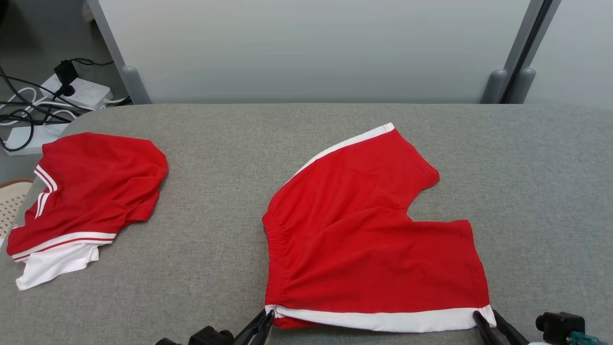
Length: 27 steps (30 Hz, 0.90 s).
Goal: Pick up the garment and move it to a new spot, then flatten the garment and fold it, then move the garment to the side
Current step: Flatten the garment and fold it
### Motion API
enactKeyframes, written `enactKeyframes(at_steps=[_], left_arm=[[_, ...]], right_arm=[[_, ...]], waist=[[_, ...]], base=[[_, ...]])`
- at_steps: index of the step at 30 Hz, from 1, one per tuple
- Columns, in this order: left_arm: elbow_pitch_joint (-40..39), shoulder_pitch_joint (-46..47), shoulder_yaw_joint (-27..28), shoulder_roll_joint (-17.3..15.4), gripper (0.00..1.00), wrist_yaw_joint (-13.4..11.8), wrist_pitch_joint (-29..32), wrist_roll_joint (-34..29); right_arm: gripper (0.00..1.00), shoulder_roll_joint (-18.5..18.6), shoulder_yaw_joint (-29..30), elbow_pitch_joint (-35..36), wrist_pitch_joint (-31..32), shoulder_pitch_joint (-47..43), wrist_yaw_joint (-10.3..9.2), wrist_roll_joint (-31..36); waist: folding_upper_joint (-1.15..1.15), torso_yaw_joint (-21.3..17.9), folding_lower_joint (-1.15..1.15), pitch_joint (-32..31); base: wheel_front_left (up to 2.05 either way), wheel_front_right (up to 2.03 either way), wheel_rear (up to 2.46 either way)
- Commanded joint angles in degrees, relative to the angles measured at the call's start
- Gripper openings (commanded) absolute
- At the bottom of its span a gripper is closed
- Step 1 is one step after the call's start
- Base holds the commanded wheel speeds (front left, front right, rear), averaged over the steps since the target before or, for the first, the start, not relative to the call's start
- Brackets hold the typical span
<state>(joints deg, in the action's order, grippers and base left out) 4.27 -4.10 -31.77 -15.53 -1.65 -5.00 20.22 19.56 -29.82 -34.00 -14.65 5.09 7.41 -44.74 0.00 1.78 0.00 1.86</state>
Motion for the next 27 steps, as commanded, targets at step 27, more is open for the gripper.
enactKeyframes(at_steps=[27], left_arm=[[-11.49,-0.54,2.07,-4.34,0.00,-1.49,4.58,2.59]], right_arm=[[0.00,12.27,4.86,14.25,1.08,-10.46,0.08,-1.36]], waist=[[0.00,-2.77,0.00,-1.25]], base=[[0.00,0.00,0.00]])
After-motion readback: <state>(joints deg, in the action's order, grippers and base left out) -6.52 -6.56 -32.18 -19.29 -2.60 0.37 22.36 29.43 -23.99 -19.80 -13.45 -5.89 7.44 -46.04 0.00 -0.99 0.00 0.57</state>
